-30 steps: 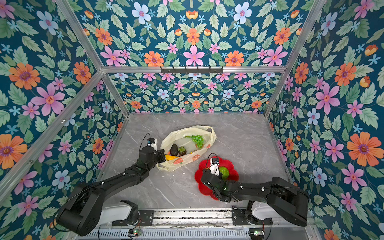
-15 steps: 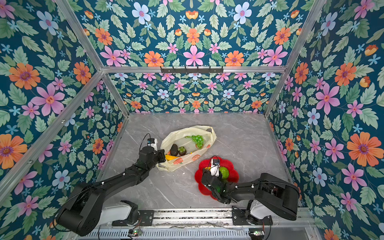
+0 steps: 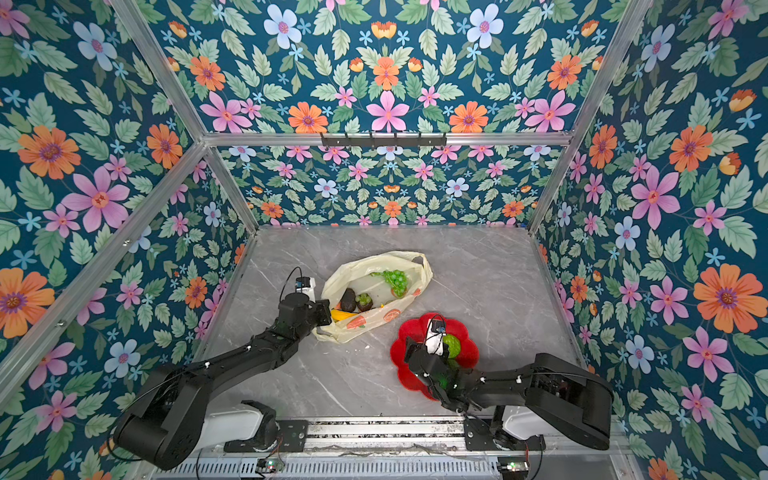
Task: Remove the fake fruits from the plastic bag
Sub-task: 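Lower the yellow fruit into the red bowl and open the right gripper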
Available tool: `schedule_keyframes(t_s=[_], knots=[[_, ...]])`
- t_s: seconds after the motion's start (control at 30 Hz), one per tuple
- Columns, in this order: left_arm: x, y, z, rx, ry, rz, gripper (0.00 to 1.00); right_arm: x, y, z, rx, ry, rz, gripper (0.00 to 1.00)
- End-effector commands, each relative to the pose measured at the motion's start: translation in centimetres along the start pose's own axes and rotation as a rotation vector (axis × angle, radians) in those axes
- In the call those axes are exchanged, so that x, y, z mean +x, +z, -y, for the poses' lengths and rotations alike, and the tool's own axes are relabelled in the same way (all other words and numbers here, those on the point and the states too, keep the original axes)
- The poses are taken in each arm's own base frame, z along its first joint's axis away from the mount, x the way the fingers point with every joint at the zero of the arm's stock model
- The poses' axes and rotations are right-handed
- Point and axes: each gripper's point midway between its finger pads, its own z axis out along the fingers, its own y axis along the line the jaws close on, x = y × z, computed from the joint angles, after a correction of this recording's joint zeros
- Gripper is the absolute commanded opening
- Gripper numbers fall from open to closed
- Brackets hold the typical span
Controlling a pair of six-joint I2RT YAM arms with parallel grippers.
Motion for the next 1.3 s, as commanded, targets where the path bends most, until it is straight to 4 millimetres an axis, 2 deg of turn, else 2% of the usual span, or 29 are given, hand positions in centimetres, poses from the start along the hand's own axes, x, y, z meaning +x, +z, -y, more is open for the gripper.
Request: schedule_keyframes(t_s=[0.0, 0.07, 0.13, 0.33, 0.47, 0.57, 0.73, 0.83, 0.93, 1.07, 1.13, 1.27], knots=[[-0.8, 0.1, 0.4, 0.012, 0.004, 0.025, 0.0, -0.2, -0.2, 0.4, 0.029, -0.006, 0.0, 0.79], [-0.9, 0.1, 0.4, 0.012, 0.003, 0.028, 0.0, -0.5, -0.2, 0.1, 0.054, -0.017, -0.024, 0.8], [-0.9, 0.0, 0.2, 0.007, 0.003, 0.03, 0.0, -0.8, -0.6, 0.5, 0.128, -0.035, -0.062, 0.84], [-1.0, -0.1, 0.2, 0.007, 0.001, 0.036, 0.0, -0.9, -1.4, 0.8, 0.199, -0.063, -0.14, 0.87], [-0.9, -0.1, 0.3, 0.008, 0.0, 0.036, 0.0, -1.8, -1.8, -0.2, 0.19, -0.106, -0.161, 0.87], [-1.0, -0.2, 0.2, 0.008, 0.0, 0.039, 0.0, -3.1, -2.1, -2.1, 0.148, -0.159, -0.174, 0.88], [-1.3, -0.5, 0.1, 0.001, -0.004, 0.056, 0.0, -5.3, -1.3, -3.9, 0.102, -0.17, -0.314, 0.88], [-1.4, -0.7, -0.1, -0.009, -0.007, 0.065, 0.0, -6.5, -0.4, -6.2, 0.038, -0.202, -0.353, 0.88], [-1.5, -0.7, -0.4, -0.024, -0.013, 0.068, 0.0, -7.1, 0.8, -9.4, -0.02, -0.249, -0.407, 0.87], [-1.6, -1.0, -0.9, -0.048, -0.037, 0.084, 0.0, -6.6, 2.8, -13.7, -0.082, -0.279, -0.519, 0.82], [-1.8, -1.2, -1.1, -0.057, -0.04, 0.095, 0.0, -5.3, 4.1, -15.1, -0.097, -0.29, -0.586, 0.8], [-2.2, -1.9, -1.5, -0.075, -0.052, 0.123, 0.0, -4.6, 5.8, -17.8, -0.13, -0.279, -0.651, 0.76]])
